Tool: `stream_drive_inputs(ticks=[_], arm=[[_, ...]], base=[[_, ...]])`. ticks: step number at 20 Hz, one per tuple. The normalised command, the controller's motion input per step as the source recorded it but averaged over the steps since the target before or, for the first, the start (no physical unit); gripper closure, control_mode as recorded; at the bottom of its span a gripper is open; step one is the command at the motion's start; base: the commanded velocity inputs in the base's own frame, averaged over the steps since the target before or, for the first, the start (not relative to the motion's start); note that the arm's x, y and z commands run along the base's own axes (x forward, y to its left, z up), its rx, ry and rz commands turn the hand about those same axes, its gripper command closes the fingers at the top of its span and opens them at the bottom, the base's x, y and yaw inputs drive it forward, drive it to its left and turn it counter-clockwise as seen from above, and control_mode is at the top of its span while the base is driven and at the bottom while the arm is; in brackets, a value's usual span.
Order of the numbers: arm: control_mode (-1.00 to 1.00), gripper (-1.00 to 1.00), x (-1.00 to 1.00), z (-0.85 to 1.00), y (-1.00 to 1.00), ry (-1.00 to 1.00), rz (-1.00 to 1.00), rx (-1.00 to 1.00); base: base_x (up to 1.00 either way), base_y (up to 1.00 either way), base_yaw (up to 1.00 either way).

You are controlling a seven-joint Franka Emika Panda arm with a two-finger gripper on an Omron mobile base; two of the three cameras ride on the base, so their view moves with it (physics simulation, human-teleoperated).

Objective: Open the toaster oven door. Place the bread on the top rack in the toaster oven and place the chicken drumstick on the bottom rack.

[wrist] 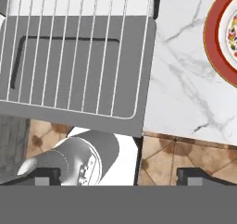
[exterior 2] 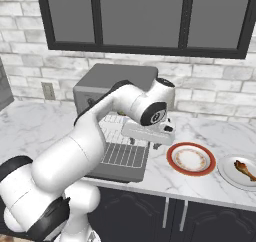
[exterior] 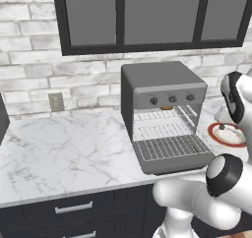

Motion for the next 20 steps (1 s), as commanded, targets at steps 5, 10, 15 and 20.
stream_drive_inputs(ticks=[5,10,15,20], arm=[[-1.00,-1.00,0.00,0.00,-0.98,-0.15,0.09,-0.35],[-1.00,-1.00,0.00,0.00,-1.00,-0.22,0.11,-0.33],[-1.00,-1.00,0.09,-0.02,-1.00,-0.19,0.06,-0.21],[-1.00,-1.00,0.52,-0.27,-0.89,-0.05,0.02,-0.16]], base=[[0.00,0.00,0.00],[0.00,0.00,0.00],[0.00,0.00,0.00],[0.00,0.00,0.00]])
